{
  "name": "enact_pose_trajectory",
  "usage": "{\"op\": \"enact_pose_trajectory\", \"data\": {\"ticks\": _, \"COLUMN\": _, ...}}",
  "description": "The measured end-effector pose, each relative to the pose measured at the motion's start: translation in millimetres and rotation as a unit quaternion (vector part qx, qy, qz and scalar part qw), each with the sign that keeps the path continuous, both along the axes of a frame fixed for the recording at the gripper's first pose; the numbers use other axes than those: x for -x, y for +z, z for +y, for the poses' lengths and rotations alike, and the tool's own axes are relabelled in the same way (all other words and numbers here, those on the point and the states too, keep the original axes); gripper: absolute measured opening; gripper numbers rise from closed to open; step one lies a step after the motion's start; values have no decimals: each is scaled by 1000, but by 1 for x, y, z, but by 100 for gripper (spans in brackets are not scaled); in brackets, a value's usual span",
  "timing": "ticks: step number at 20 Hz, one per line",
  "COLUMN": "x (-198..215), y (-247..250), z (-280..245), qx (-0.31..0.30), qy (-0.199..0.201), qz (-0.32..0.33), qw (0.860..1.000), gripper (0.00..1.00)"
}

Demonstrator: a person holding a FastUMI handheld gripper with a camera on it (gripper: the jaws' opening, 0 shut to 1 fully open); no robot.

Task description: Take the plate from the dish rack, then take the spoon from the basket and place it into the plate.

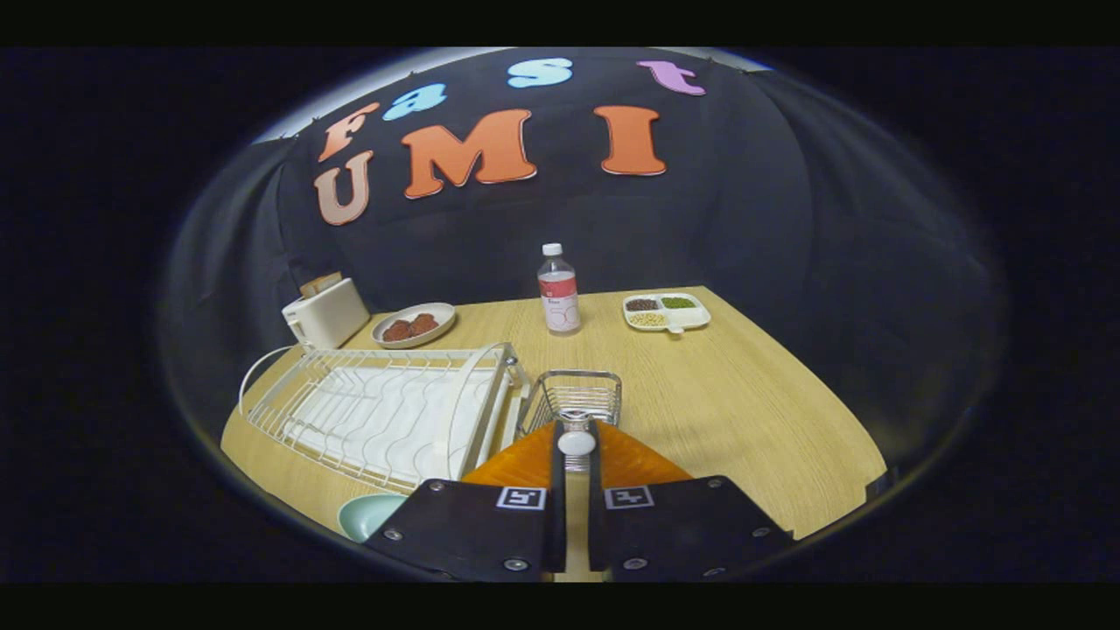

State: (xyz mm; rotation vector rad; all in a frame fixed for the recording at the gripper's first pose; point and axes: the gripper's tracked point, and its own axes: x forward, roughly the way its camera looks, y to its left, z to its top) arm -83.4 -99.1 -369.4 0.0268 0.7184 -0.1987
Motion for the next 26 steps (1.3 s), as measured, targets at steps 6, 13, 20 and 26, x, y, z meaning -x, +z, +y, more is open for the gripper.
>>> {"op": "enact_pose_trajectory", "data": {"ticks": 6, "x": 5, "y": 44, "z": 4, "qx": -12, "qy": 9, "qz": -18, "qw": 1000, "gripper": 10}}
{"op": "enact_pose_trajectory", "data": {"ticks": 13, "x": 24, "y": 85, "z": 6, "qx": -16, "qy": 32, "qz": -47, "qw": 998, "gripper": 10}}
{"op": "enact_pose_trajectory", "data": {"ticks": 20, "x": 58, "y": 83, "z": 26, "qx": -21, "qy": 55, "qz": -28, "qw": 998, "gripper": 10}}
{"op": "enact_pose_trajectory", "data": {"ticks": 26, "x": 89, "y": 84, "z": 40, "qx": -38, "qy": 59, "qz": -13, "qw": 997, "gripper": 10}}
